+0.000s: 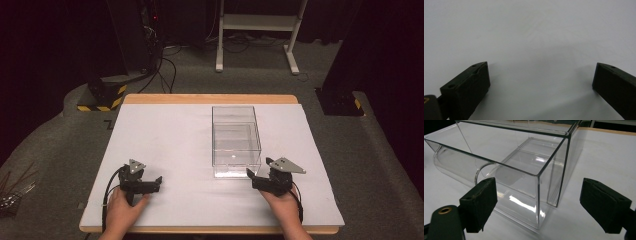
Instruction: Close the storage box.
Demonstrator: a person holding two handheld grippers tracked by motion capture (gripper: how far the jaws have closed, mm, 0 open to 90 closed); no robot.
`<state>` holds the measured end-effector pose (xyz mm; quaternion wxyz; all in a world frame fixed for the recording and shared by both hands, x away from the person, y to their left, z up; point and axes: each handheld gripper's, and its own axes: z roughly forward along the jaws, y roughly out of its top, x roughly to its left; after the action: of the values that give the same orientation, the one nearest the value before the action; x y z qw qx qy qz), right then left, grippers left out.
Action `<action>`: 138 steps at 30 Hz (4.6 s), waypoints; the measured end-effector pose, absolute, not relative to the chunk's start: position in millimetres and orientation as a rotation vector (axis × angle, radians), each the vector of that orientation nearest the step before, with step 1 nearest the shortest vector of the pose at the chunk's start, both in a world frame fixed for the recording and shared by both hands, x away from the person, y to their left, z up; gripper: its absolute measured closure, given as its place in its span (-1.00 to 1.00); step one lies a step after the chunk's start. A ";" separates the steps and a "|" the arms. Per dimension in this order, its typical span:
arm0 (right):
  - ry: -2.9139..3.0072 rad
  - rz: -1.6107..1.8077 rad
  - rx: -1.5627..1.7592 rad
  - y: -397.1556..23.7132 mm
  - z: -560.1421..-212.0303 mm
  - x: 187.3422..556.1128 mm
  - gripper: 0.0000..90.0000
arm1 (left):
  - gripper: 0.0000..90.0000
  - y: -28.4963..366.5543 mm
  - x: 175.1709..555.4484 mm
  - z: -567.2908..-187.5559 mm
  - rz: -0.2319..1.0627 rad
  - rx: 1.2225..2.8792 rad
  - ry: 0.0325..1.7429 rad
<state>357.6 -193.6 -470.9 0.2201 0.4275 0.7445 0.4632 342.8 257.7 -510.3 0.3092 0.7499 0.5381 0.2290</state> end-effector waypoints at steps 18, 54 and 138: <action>2.041 1.259 1.202 -189.9 -469.2 375.3 -0.69 | -0.97 257.7 342.9 -510.3 0.605 1.981 1.422; 1.977 1.213 1.264 -181.6 -469.1 414.5 -0.69 | -0.97 258.0 343.0 -510.2 0.607 1.985 1.420; 2.016 1.049 1.281 -253.6 -499.0 344.3 -0.56 | -0.97 257.3 342.5 -510.6 0.609 1.975 1.424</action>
<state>344.3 -253.6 -499.0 0.2632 0.4738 0.7454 0.3880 342.5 257.3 -510.6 0.3106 0.7480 0.5393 0.2307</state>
